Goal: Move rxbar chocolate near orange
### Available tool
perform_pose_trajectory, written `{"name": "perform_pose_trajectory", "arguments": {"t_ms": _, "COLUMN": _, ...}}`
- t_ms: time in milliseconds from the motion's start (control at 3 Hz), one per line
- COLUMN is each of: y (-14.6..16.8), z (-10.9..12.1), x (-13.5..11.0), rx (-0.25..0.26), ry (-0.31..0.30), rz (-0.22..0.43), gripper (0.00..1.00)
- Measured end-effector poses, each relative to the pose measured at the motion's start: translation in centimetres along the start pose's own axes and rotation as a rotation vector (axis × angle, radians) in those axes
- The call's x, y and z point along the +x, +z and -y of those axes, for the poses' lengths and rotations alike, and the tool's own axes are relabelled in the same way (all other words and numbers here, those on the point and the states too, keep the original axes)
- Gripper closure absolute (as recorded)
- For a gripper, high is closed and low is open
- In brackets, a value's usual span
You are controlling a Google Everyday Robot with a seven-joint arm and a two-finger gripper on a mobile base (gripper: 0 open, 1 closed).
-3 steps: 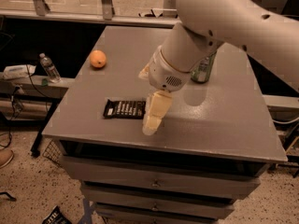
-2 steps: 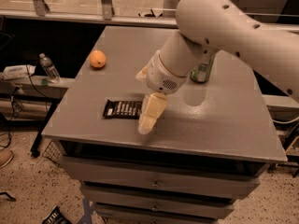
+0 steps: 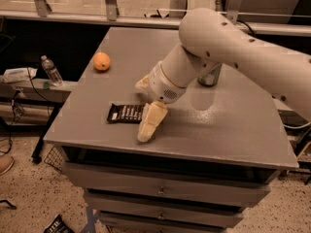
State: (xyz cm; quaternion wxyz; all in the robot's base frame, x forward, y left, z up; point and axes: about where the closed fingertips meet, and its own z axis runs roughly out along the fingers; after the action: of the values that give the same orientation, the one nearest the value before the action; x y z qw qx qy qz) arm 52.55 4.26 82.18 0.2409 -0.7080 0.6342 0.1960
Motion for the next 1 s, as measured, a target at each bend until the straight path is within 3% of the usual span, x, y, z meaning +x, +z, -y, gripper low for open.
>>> {"name": "perform_pose_trajectory", "arguments": {"t_ms": 1000, "y": 0.68, "z": 0.45, "x": -0.17, "rx": 0.005, "ry": -0.008, "rz": 0.032, "gripper": 0.66}}
